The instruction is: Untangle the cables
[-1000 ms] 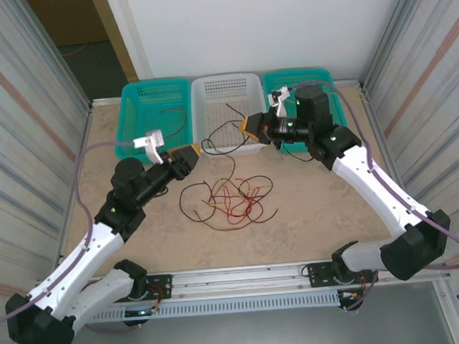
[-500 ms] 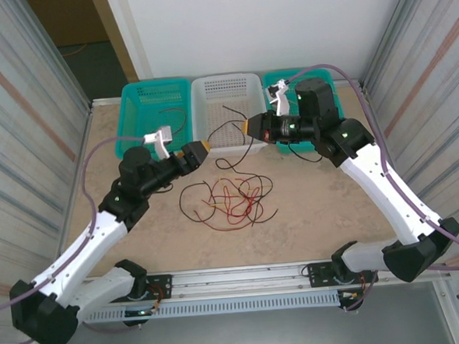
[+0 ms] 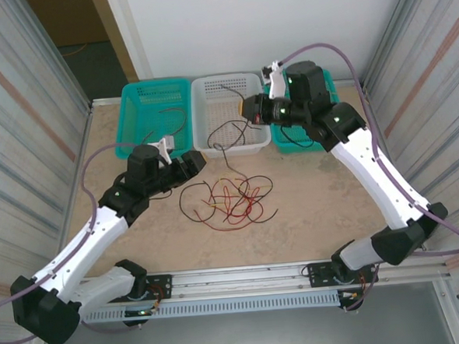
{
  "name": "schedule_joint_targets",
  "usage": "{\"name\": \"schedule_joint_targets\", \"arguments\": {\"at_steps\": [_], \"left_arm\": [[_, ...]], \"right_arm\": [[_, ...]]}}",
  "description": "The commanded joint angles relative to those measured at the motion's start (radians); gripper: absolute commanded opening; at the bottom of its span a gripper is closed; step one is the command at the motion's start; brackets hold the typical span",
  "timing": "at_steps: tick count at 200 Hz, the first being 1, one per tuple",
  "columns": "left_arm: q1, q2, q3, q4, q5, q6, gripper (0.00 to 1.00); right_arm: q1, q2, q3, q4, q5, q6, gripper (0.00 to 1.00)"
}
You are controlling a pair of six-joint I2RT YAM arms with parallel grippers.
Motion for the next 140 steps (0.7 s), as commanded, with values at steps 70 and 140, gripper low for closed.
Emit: {"name": "schedule_joint_targets", "arguments": {"at_steps": [70, 140], "left_arm": [[0.055, -0.057, -0.071, -0.089, -0.114, 0.022, 0.69], [0.075, -0.076, -0.059, -0.186, -0.129, 0.026, 0.66]], "right_arm": [[-0.088, 0.398, 0.353, 0.354, 0.201, -0.23, 0.0], [-0.067, 0.677, 0.346, 0.385, 0.4, -0.265, 0.2]]}}
